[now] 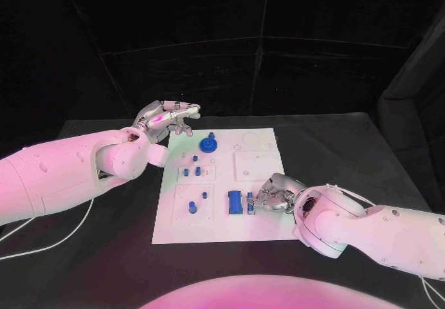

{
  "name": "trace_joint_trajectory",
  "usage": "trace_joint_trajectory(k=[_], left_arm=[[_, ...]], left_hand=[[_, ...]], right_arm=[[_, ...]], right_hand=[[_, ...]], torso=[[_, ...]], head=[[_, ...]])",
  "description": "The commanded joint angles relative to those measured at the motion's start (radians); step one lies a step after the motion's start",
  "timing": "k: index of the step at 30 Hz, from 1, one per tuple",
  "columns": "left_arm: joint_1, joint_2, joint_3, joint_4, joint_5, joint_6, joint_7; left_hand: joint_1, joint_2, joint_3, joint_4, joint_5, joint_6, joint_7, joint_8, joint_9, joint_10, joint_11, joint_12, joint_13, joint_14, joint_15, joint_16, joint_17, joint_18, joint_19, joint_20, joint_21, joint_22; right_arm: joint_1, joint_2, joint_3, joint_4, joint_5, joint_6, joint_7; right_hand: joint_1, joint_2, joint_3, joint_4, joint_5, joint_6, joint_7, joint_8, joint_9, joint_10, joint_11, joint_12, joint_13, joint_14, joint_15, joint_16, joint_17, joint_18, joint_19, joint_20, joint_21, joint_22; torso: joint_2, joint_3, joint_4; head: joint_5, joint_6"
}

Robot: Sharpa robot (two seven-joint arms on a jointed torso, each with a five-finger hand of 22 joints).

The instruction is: Assemble the parts on the task board

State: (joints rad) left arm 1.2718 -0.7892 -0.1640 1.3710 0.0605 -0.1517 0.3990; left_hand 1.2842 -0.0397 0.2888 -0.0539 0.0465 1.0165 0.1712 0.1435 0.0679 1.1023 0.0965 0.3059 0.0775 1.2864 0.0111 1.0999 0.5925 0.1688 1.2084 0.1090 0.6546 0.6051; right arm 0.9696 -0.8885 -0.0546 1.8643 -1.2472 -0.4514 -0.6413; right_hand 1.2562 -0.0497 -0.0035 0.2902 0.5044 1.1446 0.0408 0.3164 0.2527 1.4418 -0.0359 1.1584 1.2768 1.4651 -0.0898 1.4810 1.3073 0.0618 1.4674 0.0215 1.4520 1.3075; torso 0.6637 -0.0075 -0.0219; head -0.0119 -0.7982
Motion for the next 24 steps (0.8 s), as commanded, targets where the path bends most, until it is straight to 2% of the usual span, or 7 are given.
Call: trace_joint_trajectory(k=[1, 3, 6, 9, 19, 22, 24], left_arm=[[0.002, 0.001, 0.001, 0.001, 0.002, 0.014, 0.000], [0.002, 0.002, 0.001, 0.001, 0.002, 0.014, 0.000], [0.002, 0.002, 0.001, 0.001, 0.002, 0.014, 0.000], [0.002, 0.002, 0.001, 0.001, 0.002, 0.014, -0.001], [0.002, 0.001, 0.001, 0.001, 0.002, 0.014, -0.001], [0.001, 0.001, 0.001, 0.000, 0.002, 0.015, -0.001], [0.001, 0.001, 0.001, 0.000, 0.002, 0.015, -0.001]], left_hand=[[0.011, 0.002, -0.001, -0.007, 0.002, -0.006, 0.003, -0.002, -0.001, -0.010, 0.000, 0.006, 0.000, -0.009, 0.000, -0.004, -0.002, 0.013, 0.008, 0.002, -0.004, -0.001], [0.011, 0.002, -0.001, -0.007, 0.002, -0.006, 0.003, -0.002, -0.001, -0.010, 0.000, 0.006, 0.000, -0.009, 0.000, -0.004, -0.002, 0.013, 0.008, 0.002, -0.004, -0.001], [0.011, 0.002, -0.001, -0.007, 0.002, -0.006, 0.003, -0.002, -0.001, -0.010, 0.000, 0.006, 0.000, -0.009, 0.000, -0.004, -0.002, 0.013, 0.008, 0.002, -0.004, -0.001], [0.011, 0.002, -0.001, -0.007, 0.002, -0.006, 0.003, -0.002, -0.001, -0.010, 0.000, 0.006, 0.000, -0.009, 0.000, -0.004, -0.002, 0.013, 0.008, 0.002, -0.004, -0.001], [0.011, 0.002, -0.001, -0.007, 0.002, -0.006, 0.003, -0.002, -0.001, -0.010, 0.000, 0.006, 0.000, -0.009, 0.000, -0.004, -0.002, 0.013, 0.008, 0.002, -0.004, -0.001], [0.011, 0.002, -0.001, -0.007, 0.002, -0.006, 0.003, -0.002, -0.001, -0.010, 0.000, 0.006, 0.000, -0.009, 0.000, -0.004, -0.002, 0.013, 0.008, 0.002, -0.004, -0.001], [0.011, 0.002, -0.001, -0.007, 0.002, -0.006, 0.003, -0.002, -0.001, -0.010, 0.000, 0.006, 0.000, -0.009, 0.000, -0.004, -0.002, 0.013, 0.008, 0.002, -0.004, -0.001]], right_arm=[[0.001, 0.003, 0.000, 0.001, -0.013, 0.009, -0.001], [0.001, 0.004, 0.000, 0.001, -0.018, 0.008, -0.001], [0.001, 0.005, 0.000, -0.001, -0.028, 0.003, -0.003], [0.001, 0.003, 0.000, -0.001, -0.039, -0.002, -0.005], [0.001, -0.021, 0.000, 0.012, -0.060, -0.048, 0.056], [0.001, -0.036, 0.000, 0.018, -0.062, -0.080, 0.135], [0.001, -0.049, 0.000, 0.022, -0.062, -0.100, 0.217]], right_hand=[[-0.041, 0.003, -0.024, -0.001, -0.022, 0.006, 0.000, 0.004, 0.006, 0.007, 0.002, 0.006, 0.000, 0.078, -0.006, 0.007, 0.124, -0.016, 0.014, -0.007, 0.005, 0.046], [-0.052, 0.006, -0.033, -0.001, -0.036, 0.005, -0.001, 0.005, 0.010, 0.008, 0.002, 0.006, 0.000, 0.078, -0.006, 0.006, 0.123, -0.016, 0.014, -0.007, 0.005, 0.046], [-0.074, 0.011, -0.057, -0.002, -0.103, 0.002, -0.001, 0.006, 0.018, 0.007, 0.002, 0.002, 0.000, 0.077, -0.006, 0.005, 0.121, -0.015, 0.013, -0.007, 0.004, 0.045], [-0.078, 0.011, -0.069, -0.003, -0.123, -0.002, 0.000, 0.005, 0.023, 0.004, 0.003, -0.004, -0.003, 0.076, -0.006, 0.003, 0.119, -0.015, 0.012, -0.007, 0.003, 0.044], [-0.028, 0.012, -0.077, -0.027, -0.109, -0.011, 0.000, 0.007, 0.035, 0.002, 0.002, -0.005, -0.002, 0.076, -0.007, 0.002, 0.118, -0.015, 0.012, -0.008, 0.003, 0.044], [0.011, 0.010, -0.074, -0.047, -0.094, -0.028, 0.003, -0.001, 0.037, -0.003, 0.004, -0.013, -0.005, 0.075, -0.006, -0.001, 0.114, -0.014, 0.010, -0.008, 0.000, 0.041], [0.060, 0.013, -0.066, -0.073, -0.091, -0.064, 0.017, -0.022, 0.032, -0.008, 0.014, -0.016, -0.005, 0.075, 0.001, -0.002, 0.113, -0.014, 0.008, -0.004, -0.001, 0.039]], torso=[[0.000, 0.0002, 0.0006], [0.000, 0.0001, 0.0009], [-0.001, 0.0000, 0.0004], [-0.001, -0.0002, 0.0003], [-0.001, 0.0009, 0.0002], [-0.001, 0.0007, 0.0002], [0.000, 0.0010, -0.0001]], head=[[-0.001, 0.001], [-0.002, 0.001], [-0.001, 0.002], [-0.002, 0.003], [-0.003, 0.003], [-0.003, 0.005], [-0.003, 0.006]])
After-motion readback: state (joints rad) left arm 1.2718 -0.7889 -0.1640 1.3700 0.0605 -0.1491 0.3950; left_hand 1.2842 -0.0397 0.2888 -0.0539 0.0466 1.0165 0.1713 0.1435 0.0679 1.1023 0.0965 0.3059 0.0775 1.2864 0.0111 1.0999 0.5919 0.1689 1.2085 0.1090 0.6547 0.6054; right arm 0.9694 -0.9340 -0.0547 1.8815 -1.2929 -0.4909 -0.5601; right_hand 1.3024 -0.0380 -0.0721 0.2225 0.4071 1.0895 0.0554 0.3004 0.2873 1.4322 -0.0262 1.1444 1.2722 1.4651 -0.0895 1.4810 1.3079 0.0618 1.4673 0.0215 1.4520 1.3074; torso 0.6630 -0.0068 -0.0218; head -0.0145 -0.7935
